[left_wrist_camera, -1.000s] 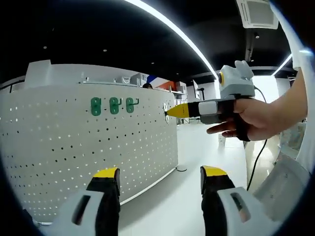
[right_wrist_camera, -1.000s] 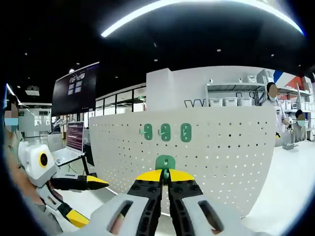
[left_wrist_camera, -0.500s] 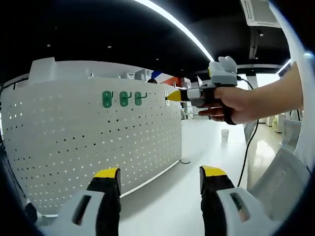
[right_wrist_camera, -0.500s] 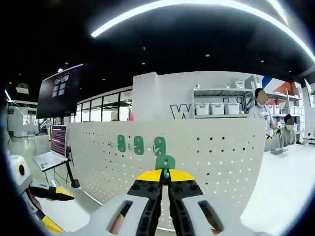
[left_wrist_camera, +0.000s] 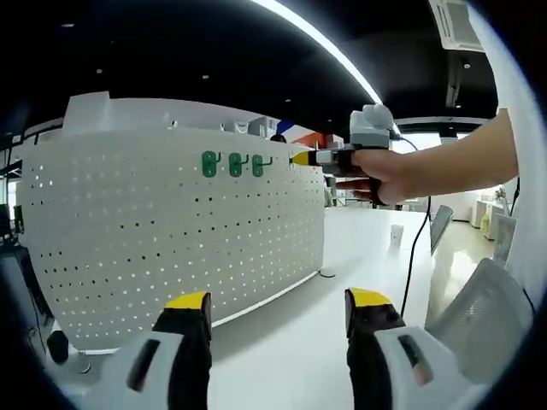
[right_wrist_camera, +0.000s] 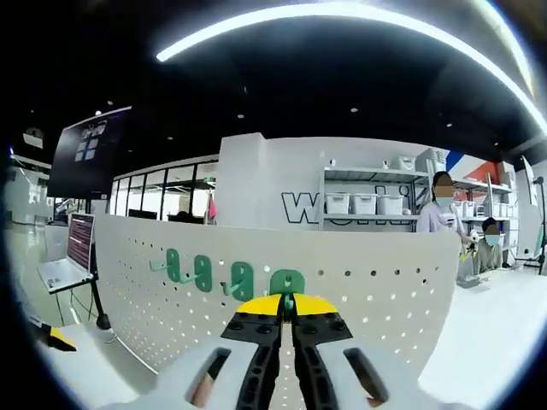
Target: Insert the hook assembly into the mounting plate slot until the hook locks in place.
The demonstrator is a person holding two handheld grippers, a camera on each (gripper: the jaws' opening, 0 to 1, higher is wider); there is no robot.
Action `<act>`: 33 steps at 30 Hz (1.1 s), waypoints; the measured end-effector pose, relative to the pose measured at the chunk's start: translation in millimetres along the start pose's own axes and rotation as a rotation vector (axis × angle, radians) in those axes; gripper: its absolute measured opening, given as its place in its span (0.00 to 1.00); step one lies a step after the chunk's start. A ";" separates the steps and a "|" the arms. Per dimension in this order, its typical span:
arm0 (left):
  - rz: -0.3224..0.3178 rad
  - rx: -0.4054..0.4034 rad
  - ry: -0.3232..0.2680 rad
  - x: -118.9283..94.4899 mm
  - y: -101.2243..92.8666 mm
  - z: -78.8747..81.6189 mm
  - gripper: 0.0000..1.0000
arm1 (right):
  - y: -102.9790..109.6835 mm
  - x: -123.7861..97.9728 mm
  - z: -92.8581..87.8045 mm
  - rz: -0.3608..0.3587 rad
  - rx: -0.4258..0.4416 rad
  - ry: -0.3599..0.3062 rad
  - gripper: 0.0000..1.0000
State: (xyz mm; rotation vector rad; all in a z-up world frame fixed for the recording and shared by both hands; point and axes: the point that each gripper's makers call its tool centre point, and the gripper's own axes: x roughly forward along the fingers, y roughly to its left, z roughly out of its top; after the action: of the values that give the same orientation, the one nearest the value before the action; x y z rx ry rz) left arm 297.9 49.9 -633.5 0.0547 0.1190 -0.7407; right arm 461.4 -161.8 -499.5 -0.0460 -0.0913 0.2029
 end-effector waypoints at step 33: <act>0.091 -0.017 0.078 -25.9 26.6 -23.7 0.63 | -5.2 35.8 -2.8 -0.004 -0.038 -0.010 0.02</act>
State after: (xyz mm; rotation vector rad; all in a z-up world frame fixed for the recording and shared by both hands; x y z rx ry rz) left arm 294.9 89.0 -653.5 0.0719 0.1958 -0.6472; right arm 497.6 -159.8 -499.0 -0.0825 -0.1055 0.1971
